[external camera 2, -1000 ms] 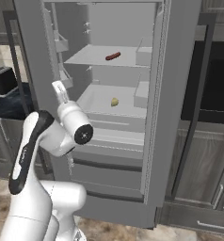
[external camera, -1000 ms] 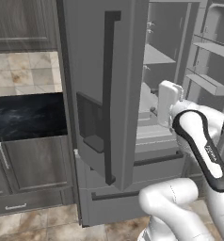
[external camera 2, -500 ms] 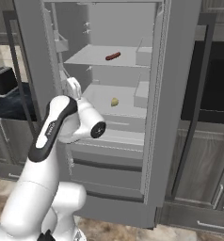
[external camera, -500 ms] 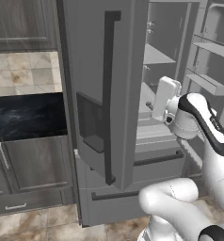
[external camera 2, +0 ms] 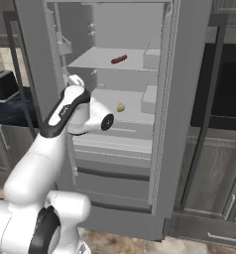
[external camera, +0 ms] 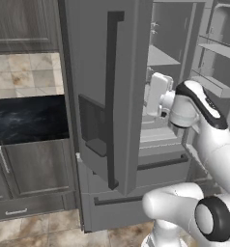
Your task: Retrieve the sausage and cheese from the fridge and place them on the cutting board on the counter.
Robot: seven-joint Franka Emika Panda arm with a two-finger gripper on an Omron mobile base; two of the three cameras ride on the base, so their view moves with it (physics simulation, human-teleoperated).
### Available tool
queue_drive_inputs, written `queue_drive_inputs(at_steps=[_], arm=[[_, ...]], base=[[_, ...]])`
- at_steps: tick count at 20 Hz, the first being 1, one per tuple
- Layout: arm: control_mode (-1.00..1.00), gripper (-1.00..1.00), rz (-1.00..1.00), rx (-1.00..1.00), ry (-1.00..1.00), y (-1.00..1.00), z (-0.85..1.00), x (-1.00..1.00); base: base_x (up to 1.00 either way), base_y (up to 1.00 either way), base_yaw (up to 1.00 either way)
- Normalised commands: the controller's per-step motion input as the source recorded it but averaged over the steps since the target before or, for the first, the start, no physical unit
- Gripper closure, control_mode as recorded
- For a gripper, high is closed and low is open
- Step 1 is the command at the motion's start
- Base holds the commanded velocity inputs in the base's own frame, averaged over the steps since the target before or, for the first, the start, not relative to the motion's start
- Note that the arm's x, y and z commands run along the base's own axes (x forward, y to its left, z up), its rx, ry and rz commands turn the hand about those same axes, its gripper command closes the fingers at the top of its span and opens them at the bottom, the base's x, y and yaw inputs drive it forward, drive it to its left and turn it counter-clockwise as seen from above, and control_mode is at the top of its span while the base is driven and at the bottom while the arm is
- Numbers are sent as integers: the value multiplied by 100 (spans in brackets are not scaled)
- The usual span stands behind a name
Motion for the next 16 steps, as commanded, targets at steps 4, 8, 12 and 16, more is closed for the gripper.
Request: queue_drive_inputs(at_steps=[4,8,12,16], arm=[[-100,-100,15,-12,-2,94,0,-61],[-100,-100,23,-16,-14,100,5,-97],[-100,-100,24,-19,-17,100,3,-75],[-100,-100,18,-8,-5,97,5,-4]], base=[[0,0,0],[0,0,0],[0,0,0],[0,0,0]])
